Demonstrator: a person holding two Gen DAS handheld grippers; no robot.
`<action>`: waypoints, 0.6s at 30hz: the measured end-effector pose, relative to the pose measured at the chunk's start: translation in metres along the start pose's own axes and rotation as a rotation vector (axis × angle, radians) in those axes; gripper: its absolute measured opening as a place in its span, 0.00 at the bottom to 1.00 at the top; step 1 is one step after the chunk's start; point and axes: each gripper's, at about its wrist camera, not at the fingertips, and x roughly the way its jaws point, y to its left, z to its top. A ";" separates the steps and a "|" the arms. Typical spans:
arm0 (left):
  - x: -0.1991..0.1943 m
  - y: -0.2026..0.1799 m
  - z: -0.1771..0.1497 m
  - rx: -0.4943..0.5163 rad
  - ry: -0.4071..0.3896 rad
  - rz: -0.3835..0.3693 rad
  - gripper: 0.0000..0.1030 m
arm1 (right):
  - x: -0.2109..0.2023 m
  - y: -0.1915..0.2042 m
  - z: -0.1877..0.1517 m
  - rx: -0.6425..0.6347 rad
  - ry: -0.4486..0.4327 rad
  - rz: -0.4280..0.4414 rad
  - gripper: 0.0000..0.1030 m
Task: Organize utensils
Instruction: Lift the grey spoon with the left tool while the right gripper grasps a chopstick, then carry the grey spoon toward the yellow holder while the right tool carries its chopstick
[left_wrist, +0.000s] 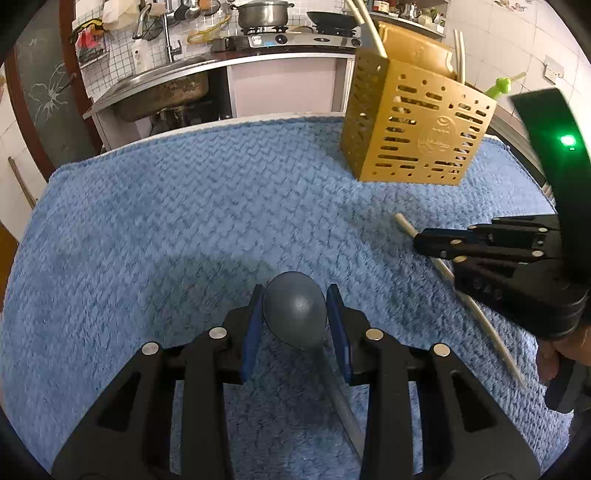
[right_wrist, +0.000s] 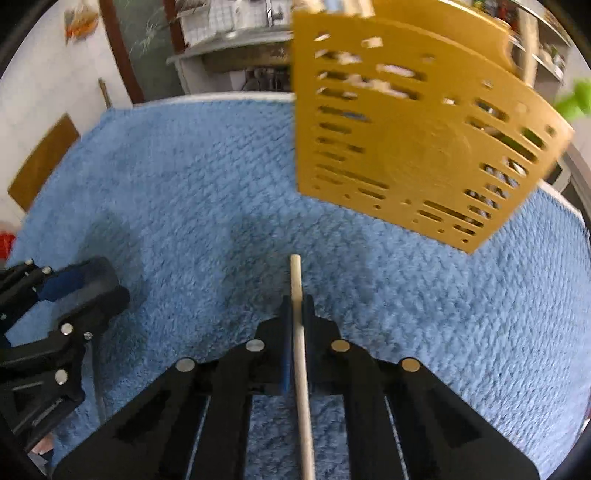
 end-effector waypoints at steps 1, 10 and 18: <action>-0.003 -0.003 0.002 0.008 -0.012 0.005 0.32 | -0.007 -0.008 -0.002 0.024 -0.028 0.024 0.05; -0.048 -0.027 0.031 0.029 -0.175 -0.014 0.32 | -0.088 -0.046 -0.010 0.066 -0.238 0.106 0.00; -0.038 -0.022 0.028 0.038 -0.136 0.012 0.31 | -0.036 -0.031 -0.005 0.012 -0.116 0.052 0.04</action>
